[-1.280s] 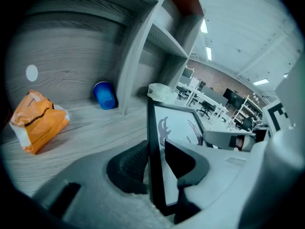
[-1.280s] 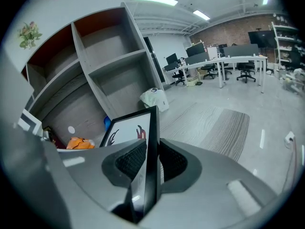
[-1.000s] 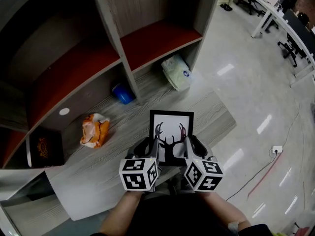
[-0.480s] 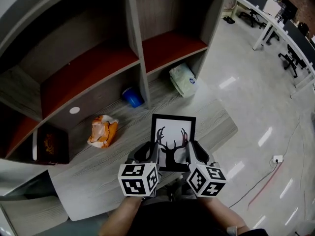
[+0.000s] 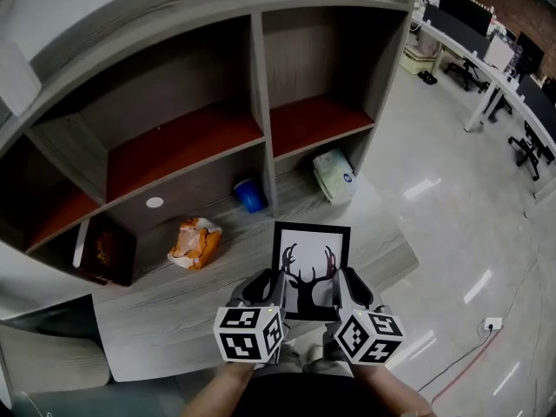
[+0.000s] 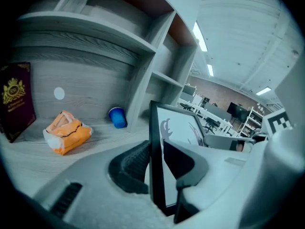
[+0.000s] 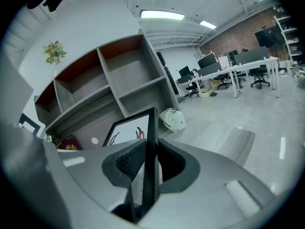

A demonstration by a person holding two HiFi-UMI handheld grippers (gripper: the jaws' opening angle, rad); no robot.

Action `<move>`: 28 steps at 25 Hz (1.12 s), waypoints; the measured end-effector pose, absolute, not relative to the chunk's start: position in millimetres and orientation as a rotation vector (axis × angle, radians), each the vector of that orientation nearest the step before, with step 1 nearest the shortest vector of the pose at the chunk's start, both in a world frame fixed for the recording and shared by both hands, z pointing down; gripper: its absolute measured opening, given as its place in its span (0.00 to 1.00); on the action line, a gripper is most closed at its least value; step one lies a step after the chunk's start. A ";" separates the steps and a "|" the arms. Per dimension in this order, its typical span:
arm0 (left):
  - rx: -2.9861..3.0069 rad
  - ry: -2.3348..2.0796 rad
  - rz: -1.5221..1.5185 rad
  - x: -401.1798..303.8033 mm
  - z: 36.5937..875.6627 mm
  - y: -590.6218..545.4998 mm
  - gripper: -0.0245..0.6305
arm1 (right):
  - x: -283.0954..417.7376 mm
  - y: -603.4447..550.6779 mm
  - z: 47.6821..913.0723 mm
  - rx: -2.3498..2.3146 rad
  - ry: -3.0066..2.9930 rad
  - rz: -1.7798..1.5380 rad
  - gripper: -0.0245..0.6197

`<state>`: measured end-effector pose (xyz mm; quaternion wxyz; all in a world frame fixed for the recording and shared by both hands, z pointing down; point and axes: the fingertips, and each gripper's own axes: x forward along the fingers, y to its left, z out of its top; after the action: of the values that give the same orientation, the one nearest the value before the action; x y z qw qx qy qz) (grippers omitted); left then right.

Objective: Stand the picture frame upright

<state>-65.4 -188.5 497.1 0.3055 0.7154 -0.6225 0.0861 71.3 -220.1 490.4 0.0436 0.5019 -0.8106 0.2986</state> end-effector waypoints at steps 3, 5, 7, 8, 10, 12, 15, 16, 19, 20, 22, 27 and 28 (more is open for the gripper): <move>1.902 -1.671 0.212 -56.1 486.6 -186.2 0.17 | 80.6 -219.7 482.2 1.531 -2.497 0.911 0.15; 1.902 -1.686 0.196 -53.9 480.3 -184.3 0.17 | 82.9 -218.7 476.8 1.521 -2.516 0.903 0.15; 1.900 -1.702 0.181 -53.3 474.2 -181.1 0.17 | 83.4 -216.5 470.5 1.506 -2.537 0.890 0.15; 1.899 -1.712 0.174 -53.3 471.1 -179.1 0.17 | 83.2 -215.2 467.3 1.497 -2.548 0.883 0.15; 1.897 -1.734 0.160 -54.2 464.9 -175.6 0.17 | 81.9 -213.6 460.8 1.476 -2.573 0.868 0.15; 1.897 -1.757 0.145 -56.1 458.6 -172.7 0.17 | 79.4 -213.1 454.2 1.454 -2.600 0.850 0.15; 1.889 -1.794 0.126 -59.5 449.9 -165.9 0.17 | 74.6 -210.2 446.0 1.415 -2.638 0.829 0.15; 1.885 -1.807 0.119 -61.1 447.3 -162.9 0.16 | 72.6 -208.6 444.0 1.402 -2.649 0.826 0.15; 1.865 -1.850 0.102 -67.7 440.6 -154.0 0.16 | 64.8 -204.1 438.9 1.357 -2.679 0.821 0.15; 1.857 -1.863 0.098 -70.0 438.9 -150.5 0.16 | 61.9 -202.1 437.5 1.339 -2.689 0.822 0.15; 1.842 -1.886 0.088 -74.0 435.0 -143.9 0.16 | 56.7 -198.9 434.1 1.305 -2.708 0.820 0.15; 1.809 -1.948 0.049 -83.7 422.2 -134.8 0.16 | 43.8 -198.0 421.0 1.225 -2.767 0.801 0.15; 1.803 -1.963 0.044 -85.6 419.4 -132.7 0.16 | 41.2 -197.5 418.6 1.207 -2.779 0.796 0.15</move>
<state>-85.6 -132.7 419.4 0.2359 0.6573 -0.7155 0.0160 41.2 -197.5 418.6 0.0045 0.3854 -0.8870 0.2542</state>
